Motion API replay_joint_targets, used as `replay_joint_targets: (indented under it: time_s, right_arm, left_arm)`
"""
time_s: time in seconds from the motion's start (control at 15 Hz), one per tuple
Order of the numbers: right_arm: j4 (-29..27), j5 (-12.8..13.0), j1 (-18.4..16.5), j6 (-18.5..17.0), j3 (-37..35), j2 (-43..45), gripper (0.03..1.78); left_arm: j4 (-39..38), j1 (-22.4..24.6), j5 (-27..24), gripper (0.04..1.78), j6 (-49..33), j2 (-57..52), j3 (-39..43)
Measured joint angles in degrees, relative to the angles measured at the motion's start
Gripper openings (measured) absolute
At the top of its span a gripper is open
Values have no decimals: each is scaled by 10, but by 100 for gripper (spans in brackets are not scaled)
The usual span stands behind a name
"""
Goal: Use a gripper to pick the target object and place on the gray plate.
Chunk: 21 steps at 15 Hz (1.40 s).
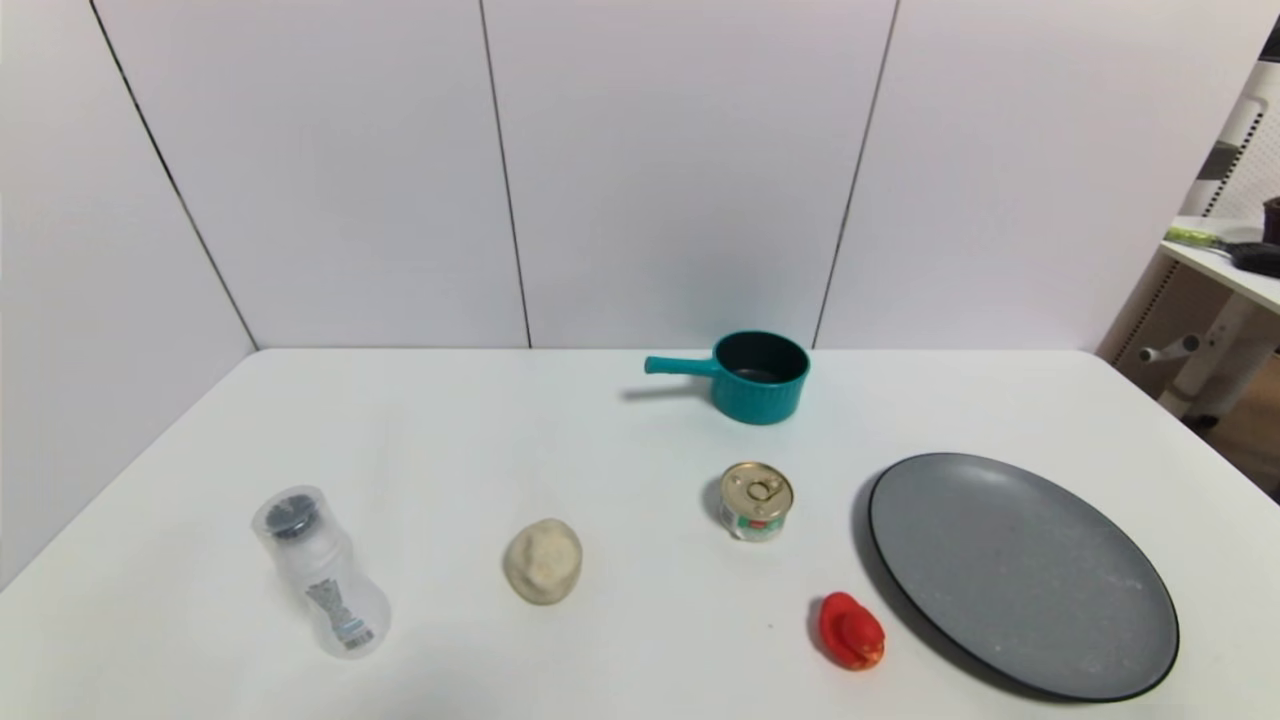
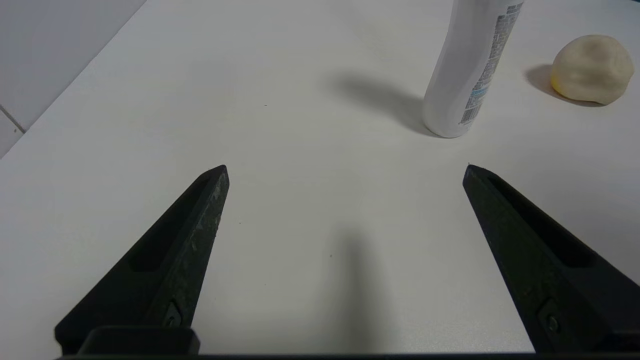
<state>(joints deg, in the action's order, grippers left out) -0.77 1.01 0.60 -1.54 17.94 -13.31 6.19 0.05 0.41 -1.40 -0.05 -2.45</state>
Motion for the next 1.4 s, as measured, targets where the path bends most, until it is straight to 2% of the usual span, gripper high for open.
replay_joint_targets:
  time_s: [0.4,0.53,0.67,0.73,0.93,1.13,1.27,1.4]
  right_arm:
    - [1,-1,13,0,346,-284,171]
    - [4,-8,24,10,446,-383,171]
    - [2,-24,34,25,547,-483,171]
    - [3,-40,38,34,590,-531,171]
    - [2,-121,46,76,701,-668,171]
    - [0,-240,50,131,764,-787,171]
    - [-7,-323,54,183,781,-853,171]
    - [-24,-386,63,234,788,-908,171]
  left_arm:
    - [0,0,0,169,0,0,0]
    - [0,0,0,169,0,0,0]
    - [0,0,0,169,0,0,0]
    - [0,0,0,169,0,0,0]
    - [0,0,0,169,0,0,0]
    - [0,0,0,169,0,0,0]
    - [0,0,0,169,0,0,0]
    - [0,0,0,169,0,0,0]
